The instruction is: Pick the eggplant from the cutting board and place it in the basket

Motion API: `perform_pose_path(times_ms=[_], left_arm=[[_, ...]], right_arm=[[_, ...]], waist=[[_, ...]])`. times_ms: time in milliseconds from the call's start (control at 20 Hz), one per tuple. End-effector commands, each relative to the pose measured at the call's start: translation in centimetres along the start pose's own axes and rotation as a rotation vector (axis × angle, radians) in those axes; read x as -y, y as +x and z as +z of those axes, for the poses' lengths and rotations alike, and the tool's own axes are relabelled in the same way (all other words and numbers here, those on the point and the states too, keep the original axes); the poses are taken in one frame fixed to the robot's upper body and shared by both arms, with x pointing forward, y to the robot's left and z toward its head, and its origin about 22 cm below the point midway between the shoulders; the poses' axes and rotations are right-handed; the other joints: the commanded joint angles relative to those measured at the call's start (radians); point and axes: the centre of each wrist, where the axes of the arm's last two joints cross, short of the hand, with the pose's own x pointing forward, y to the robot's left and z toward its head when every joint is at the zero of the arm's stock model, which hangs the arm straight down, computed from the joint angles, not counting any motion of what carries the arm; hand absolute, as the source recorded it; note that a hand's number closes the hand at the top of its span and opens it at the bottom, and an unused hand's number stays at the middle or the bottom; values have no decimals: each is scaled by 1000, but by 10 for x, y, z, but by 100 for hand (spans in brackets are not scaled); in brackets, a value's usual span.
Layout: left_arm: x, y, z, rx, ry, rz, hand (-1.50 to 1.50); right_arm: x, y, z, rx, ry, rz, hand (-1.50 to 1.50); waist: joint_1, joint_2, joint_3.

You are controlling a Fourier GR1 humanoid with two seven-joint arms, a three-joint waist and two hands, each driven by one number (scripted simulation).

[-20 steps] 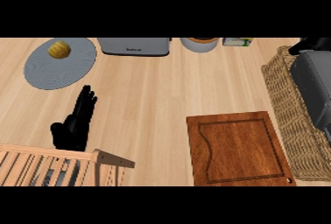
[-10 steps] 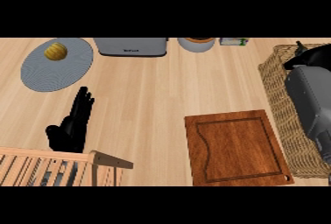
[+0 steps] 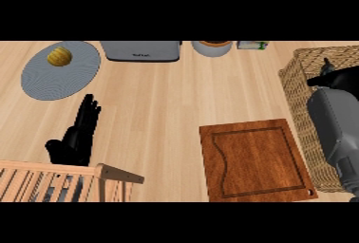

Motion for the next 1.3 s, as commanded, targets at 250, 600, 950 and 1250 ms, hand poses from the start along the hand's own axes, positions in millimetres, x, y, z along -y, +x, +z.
perform_pose_path(times_ms=[250, 600, 950, 1250], left_arm=[[7, 21, -9, 41, 0, 14, 0], [2, 19, 8, 53, -13, 2, 0], [-9, 29, -8, 55, -23, 16, 0], [8, 27, -1, 55, -23, 24, 0]], right_arm=[[-10, -27, -4, -300, -28, -87, 150], [-24, -55, 11, -301, 1, -64, -150], [-9, -62, -12, -217, -147, -199, -150], [9, -56, 3, -170, -306, -221, -150]], waist=[[-12, -13, 27], [3, -14, 27], [2, -9, 27], [6, -12, 26]])
